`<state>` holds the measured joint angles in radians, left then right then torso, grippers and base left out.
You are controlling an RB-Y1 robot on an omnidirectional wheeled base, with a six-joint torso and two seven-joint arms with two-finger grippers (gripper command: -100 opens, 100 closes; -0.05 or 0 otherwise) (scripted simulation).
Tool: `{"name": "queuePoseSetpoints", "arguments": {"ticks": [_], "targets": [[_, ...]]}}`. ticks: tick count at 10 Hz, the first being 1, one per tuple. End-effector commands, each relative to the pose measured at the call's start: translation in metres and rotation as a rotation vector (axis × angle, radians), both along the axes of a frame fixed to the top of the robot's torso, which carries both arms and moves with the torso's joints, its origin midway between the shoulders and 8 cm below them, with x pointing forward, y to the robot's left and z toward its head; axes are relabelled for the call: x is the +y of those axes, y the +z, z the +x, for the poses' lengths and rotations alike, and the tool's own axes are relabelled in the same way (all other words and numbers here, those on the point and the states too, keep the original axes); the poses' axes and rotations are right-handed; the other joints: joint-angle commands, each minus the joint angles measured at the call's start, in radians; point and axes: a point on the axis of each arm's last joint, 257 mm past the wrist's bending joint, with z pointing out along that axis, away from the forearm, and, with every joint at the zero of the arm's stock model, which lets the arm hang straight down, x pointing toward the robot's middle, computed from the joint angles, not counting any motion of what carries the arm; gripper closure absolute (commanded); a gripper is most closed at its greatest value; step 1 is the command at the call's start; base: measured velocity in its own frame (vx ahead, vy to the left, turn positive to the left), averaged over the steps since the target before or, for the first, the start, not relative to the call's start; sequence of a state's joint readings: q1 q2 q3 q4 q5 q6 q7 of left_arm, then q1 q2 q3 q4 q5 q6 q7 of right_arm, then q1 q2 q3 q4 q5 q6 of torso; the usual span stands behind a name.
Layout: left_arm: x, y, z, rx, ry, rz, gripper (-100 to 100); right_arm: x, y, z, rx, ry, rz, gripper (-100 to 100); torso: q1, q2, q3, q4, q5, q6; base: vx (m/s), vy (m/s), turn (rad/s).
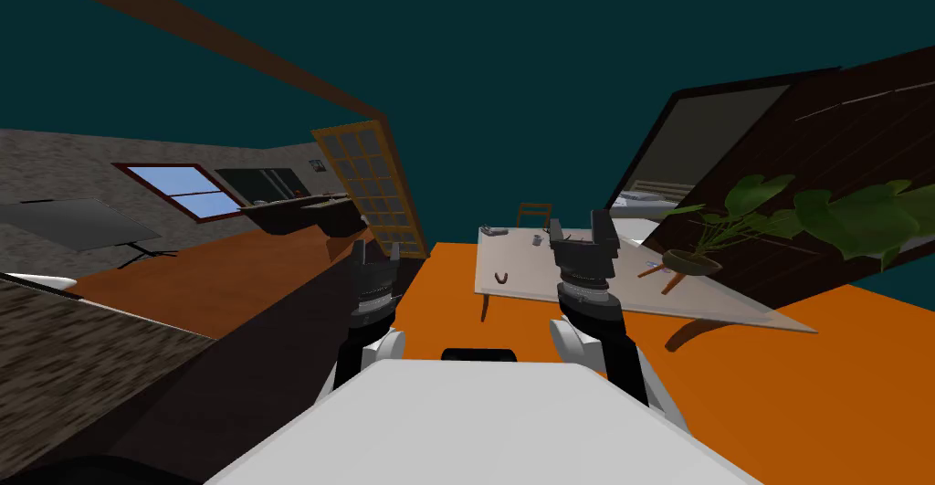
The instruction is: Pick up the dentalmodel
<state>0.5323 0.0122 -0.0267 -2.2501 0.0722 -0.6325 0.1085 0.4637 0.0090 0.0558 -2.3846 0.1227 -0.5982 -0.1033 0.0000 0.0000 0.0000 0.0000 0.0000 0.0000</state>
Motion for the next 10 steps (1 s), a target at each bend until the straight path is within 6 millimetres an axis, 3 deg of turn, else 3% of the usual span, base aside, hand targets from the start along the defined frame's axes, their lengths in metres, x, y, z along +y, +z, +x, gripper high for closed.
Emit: {"name": "queuePoseSetpoints", "arguments": {"ticks": [1, 4, 9, 10], "targets": [[0.0, 0.0, 0.0, 0.0, 0.0, 0.0, 0, 0.005, -0.006, 0.003, 0.018, 0.007, -0.038, -100, 0.0, 0.0, 0.0, 0.0, 0.0, 0.0, -0.006, -0.009, 0.07], [0.0, 0.0, 0.0, 0.0, 0.0, 0.0, 0, 0.018, -0.033, 0.016, 0.084, 0.02, -0.149, -100, -0.002, 0.001, 0.001, 0.0, 0.0, 0.0, -0.021, -0.029, 0.12], [0.0, 0.0, 0.0, 0.0, 0.0, 0.0, 0, 0.039, -0.116, 0.043, 0.257, 0.03, -0.416, -100, -0.004, 0.002, 0.001, 0.0, -0.001, 0.0, -0.034, -0.048, 0.206], [0.0, 0.0, 0.0, 0.0, 0.0, 0.0, 0, 0.039, -0.119, 0.044, 0.263, 0.033, -0.424, -100, -0.004, 0.002, 0.001, 0.0, -0.001, 0.0, -0.017, -0.036, 0.106]]}}
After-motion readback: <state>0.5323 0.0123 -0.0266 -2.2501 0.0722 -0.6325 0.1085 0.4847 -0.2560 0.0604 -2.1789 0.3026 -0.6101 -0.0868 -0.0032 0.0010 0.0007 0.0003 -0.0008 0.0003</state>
